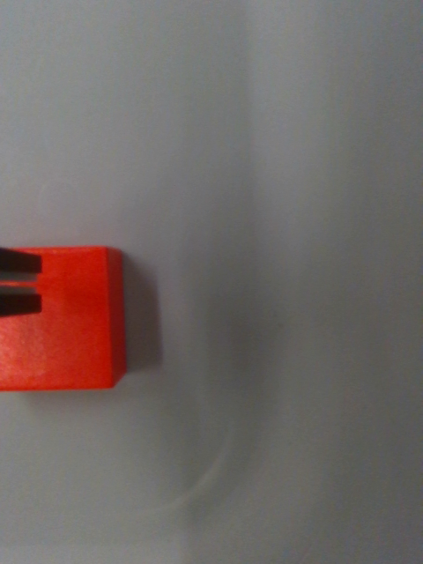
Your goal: Reach red block
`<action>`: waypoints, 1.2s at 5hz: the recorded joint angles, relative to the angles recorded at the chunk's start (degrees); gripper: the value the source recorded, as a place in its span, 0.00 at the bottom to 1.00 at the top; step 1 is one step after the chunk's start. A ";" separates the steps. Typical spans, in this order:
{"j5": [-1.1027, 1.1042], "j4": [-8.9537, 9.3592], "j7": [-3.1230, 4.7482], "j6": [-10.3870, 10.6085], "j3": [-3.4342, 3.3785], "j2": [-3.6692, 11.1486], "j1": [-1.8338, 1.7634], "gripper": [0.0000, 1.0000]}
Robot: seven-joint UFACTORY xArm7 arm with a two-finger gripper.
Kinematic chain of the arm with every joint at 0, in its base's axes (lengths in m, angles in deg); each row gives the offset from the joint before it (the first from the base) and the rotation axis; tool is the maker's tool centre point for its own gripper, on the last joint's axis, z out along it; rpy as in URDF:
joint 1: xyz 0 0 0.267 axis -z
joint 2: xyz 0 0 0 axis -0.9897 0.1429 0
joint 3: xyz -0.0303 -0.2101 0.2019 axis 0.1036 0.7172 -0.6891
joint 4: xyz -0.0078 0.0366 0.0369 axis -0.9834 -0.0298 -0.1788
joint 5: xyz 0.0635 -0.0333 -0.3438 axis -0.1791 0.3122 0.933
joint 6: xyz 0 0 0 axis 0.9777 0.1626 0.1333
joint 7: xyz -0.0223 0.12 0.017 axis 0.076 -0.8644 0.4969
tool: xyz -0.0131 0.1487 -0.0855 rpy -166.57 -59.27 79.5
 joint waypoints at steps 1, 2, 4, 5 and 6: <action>0.00 0.00 0.00 0.00 0.00 0.00 0.00 0.00; 0.00 0.09 0.22 0.89 0.12 0.94 0.22 0.00; 0.00 0.15 0.35 1.38 0.18 1.47 0.35 0.00; 0.00 0.15 0.35 1.38 0.18 1.47 0.35 0.00; 0.00 0.16 0.37 1.46 0.19 1.56 0.37 0.00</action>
